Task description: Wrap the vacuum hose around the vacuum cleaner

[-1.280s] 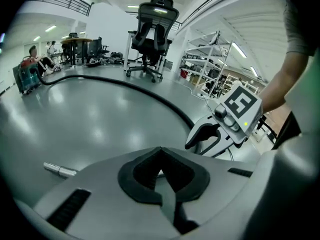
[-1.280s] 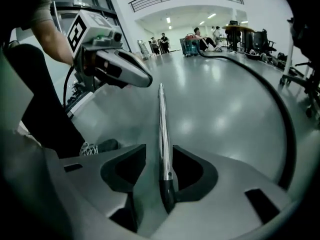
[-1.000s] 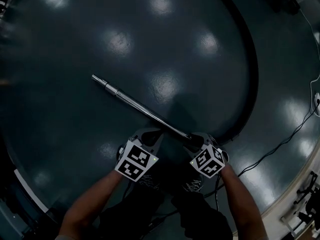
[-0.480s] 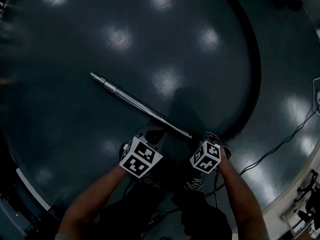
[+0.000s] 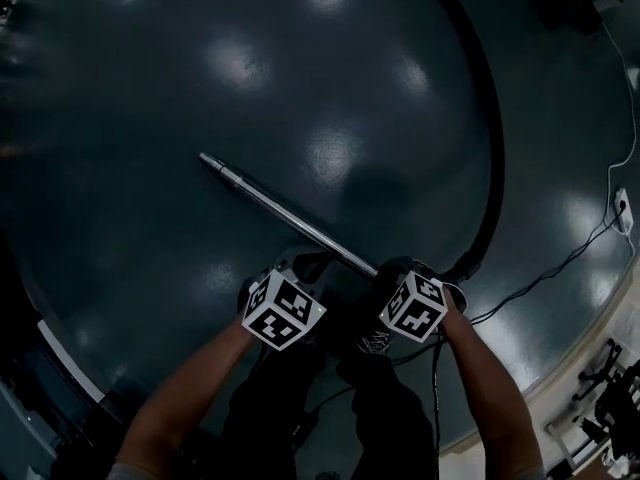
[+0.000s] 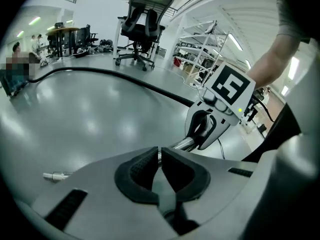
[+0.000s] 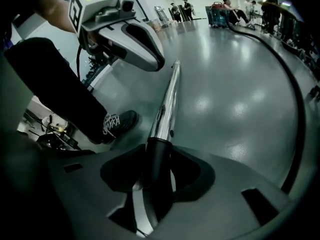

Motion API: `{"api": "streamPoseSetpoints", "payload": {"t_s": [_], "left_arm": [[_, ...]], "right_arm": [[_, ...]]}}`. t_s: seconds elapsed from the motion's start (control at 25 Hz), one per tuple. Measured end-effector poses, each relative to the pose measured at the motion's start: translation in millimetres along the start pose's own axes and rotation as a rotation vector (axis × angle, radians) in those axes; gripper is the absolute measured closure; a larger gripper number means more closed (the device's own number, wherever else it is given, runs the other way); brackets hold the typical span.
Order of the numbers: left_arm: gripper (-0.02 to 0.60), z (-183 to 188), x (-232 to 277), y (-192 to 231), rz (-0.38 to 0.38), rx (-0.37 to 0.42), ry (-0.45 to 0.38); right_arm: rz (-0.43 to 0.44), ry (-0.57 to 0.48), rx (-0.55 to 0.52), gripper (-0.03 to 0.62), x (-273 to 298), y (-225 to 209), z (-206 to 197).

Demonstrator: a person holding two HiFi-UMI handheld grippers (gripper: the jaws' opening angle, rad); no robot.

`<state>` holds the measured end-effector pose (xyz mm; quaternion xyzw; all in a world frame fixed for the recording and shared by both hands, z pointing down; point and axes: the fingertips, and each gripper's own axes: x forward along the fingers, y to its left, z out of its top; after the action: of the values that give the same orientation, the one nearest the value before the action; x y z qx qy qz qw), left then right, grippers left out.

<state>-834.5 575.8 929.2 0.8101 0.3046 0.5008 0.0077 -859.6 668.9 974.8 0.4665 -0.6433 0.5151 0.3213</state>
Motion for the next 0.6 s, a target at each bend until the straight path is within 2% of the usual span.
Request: {"api": "streamPoseSetpoints", "payload": {"t_s": [0.32, 0.48, 0.6], "left_arm": [[0.571, 68, -81, -37, 0.010, -0.105, -0.002], [0.571, 103, -115, -46, 0.043, -0.167, -0.003], [0.571, 117, -123, -55, 0.064, -0.133, 0.010]], "right_arm": [[0.026, -0.041, -0.056, 0.448, -144, 18, 42], [0.043, -0.025, -0.084, 0.457, -197, 12, 57], [0.053, -0.011, -0.097, 0.459, -218, 6, 66]]}}
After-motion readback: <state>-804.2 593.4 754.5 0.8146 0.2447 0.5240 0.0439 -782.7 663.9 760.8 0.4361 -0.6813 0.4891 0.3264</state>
